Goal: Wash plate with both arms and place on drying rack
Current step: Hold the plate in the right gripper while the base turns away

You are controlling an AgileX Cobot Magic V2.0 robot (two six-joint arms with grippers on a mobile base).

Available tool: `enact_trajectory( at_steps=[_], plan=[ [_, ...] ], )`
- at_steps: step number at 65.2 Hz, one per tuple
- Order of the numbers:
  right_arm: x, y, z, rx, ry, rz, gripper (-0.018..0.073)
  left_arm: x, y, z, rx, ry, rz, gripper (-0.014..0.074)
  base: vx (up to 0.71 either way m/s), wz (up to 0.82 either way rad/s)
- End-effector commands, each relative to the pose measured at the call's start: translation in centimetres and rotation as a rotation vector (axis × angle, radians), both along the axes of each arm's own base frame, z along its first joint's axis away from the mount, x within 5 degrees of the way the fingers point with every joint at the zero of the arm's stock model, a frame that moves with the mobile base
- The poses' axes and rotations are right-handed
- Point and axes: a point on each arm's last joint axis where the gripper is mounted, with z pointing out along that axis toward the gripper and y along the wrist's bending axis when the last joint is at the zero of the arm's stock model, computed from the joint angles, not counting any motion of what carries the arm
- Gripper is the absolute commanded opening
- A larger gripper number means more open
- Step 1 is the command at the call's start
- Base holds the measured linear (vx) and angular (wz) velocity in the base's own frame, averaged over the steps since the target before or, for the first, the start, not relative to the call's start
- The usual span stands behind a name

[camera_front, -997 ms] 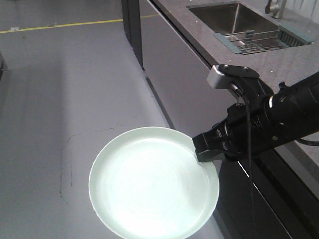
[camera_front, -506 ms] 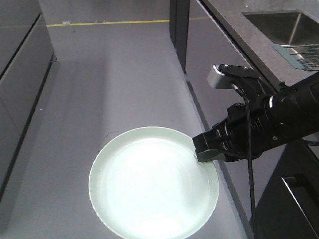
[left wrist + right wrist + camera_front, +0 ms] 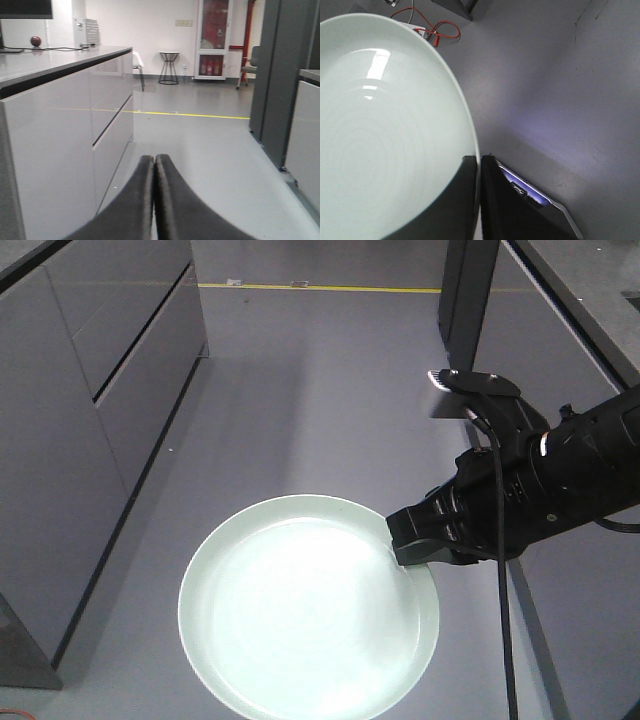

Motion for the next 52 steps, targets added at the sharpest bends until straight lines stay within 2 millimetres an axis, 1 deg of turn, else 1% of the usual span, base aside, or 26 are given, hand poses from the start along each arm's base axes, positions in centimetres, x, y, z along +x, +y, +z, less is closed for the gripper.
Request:
enact_trajectory(
  at_steps=[1, 26, 52],
  plan=[
    [-0.32, 0.01, 1.76, 0.058, -0.067, -0.012, -0.0008, -0.29, -0.05, 1.47, -0.003, -0.109, -0.007, -0.0006, 0.15, 0.33],
    [-0.32, 0.01, 1.76, 0.058, -0.067, -0.012, -0.0008, -0.29, -0.05, 1.47, -0.003, -0.109, -0.007, -0.0006, 0.17, 0.28],
    [-0.32, 0.01, 1.76, 0.058, -0.067, -0.012, -0.0008, -0.29, -0.05, 1.47, -0.003, -0.109, -0.007, -0.0006, 0.2, 0.12]
  ],
)
